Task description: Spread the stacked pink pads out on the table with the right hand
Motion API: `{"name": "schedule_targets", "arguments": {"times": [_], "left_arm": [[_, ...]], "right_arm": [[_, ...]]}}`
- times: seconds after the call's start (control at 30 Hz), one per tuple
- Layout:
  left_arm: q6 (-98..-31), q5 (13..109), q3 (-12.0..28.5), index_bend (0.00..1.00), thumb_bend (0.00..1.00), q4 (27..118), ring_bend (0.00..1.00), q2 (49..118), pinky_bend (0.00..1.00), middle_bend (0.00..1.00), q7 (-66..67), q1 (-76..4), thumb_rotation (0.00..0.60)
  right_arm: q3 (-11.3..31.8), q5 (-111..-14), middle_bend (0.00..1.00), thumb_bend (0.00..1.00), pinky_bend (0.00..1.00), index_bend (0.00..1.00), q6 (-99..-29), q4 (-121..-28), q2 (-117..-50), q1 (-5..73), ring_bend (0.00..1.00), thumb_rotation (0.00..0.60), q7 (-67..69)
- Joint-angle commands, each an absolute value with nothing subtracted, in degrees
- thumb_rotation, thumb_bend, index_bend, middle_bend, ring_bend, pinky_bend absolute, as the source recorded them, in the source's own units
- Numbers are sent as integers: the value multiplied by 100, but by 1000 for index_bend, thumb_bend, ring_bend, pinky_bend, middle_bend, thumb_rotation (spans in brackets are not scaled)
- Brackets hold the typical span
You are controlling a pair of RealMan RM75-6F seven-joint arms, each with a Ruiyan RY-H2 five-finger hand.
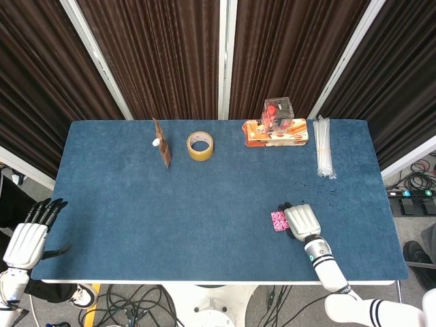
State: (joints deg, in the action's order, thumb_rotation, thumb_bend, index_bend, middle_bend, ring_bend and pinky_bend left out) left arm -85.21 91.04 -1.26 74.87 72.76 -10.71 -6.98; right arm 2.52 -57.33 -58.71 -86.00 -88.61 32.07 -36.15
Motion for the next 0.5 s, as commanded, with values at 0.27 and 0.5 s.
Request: {"name": "schedule_targets", "arguments": {"times": [0.27, 0.5], "left_arm": [[-8508, 9112, -133, 112, 0, 7481, 0, 7275, 97, 90, -1084, -697, 600], [-8491, 9112, -140, 113, 0, 7480, 0, 7275, 97, 89, -1098, -699, 600]], "right_arm": [[257, -5783, 312, 241, 800, 355, -5934, -8589, -8873, 3195, 752, 600, -3578], [275, -5790, 321, 244, 800, 364, -5960, -8596, -8867, 3204, 752, 600, -3590]]}}
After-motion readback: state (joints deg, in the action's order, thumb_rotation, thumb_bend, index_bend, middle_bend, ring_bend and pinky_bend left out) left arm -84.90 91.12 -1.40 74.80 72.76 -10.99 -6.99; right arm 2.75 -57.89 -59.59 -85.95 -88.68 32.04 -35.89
